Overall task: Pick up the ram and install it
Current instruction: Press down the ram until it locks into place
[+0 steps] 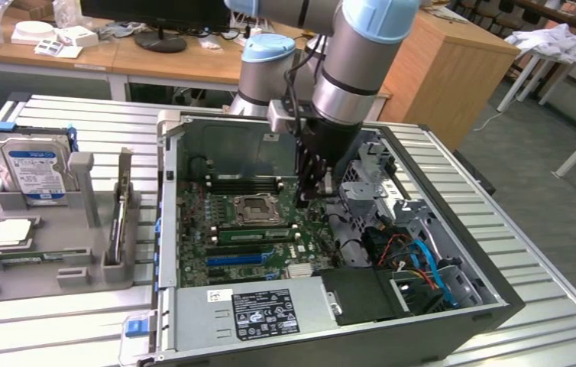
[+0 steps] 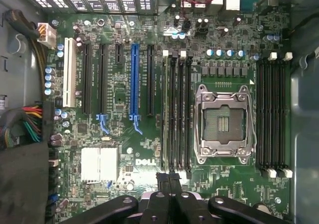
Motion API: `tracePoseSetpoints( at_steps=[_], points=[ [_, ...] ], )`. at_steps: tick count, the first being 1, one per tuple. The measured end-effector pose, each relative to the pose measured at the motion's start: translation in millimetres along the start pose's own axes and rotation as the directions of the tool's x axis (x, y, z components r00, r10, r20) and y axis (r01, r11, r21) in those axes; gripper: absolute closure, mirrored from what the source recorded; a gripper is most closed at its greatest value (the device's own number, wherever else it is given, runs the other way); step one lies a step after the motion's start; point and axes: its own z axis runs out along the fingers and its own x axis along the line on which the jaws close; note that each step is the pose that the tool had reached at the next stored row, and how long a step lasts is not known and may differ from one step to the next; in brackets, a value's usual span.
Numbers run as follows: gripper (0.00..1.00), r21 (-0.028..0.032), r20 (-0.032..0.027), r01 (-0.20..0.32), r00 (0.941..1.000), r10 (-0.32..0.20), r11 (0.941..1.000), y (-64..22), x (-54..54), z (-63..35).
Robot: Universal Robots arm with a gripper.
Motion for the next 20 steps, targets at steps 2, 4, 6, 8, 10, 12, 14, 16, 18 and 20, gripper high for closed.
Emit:
tracePoseSetpoints(
  at_steps=[2, 4, 6, 8, 10, 12, 14, 16, 18, 20],
  points=[
    [0.89, 0.0, 0.0, 0.0, 1.0, 0.0, 1.0, 0.0, 0.0, 1.2],
    [0.89, 0.0, 0.0, 0.0, 1.0, 0.0, 1.0, -0.1, 0.0, 2.5],
    [0.89, 0.0, 0.0, 0.0, 1.0, 0.0, 1.0, -0.1, 0.1, 3.8],
    [0.89, 0.0, 0.0, 0.0, 1.0, 0.0, 1.0, -0.2, 0.1, 5.0],
    [0.89, 0.0, 0.0, 0.0, 1.0, 0.0, 1.0, -0.2, 0.1, 6.2],
    [0.89, 0.0, 0.0, 0.0, 1.0, 0.0, 1.0, -0.3, 0.1, 7.4],
    [0.89, 0.0, 0.0, 0.0, 1.0, 0.0, 1.0, -0.3, 0.2, 8.6],
    [0.89, 0.0, 0.0, 0.0, 1.0, 0.0, 1.0, -0.4, 0.2, 9.8],
    [0.89, 0.0, 0.0001, 0.0, 1.0, 0.0, 1.0, -0.4, 0.2, 11.0],
    [0.89, 0.0, -0.0001, 0.0, 1.0, 0.0, 1.0, -0.4, 0.2, 12.1]
  ],
)
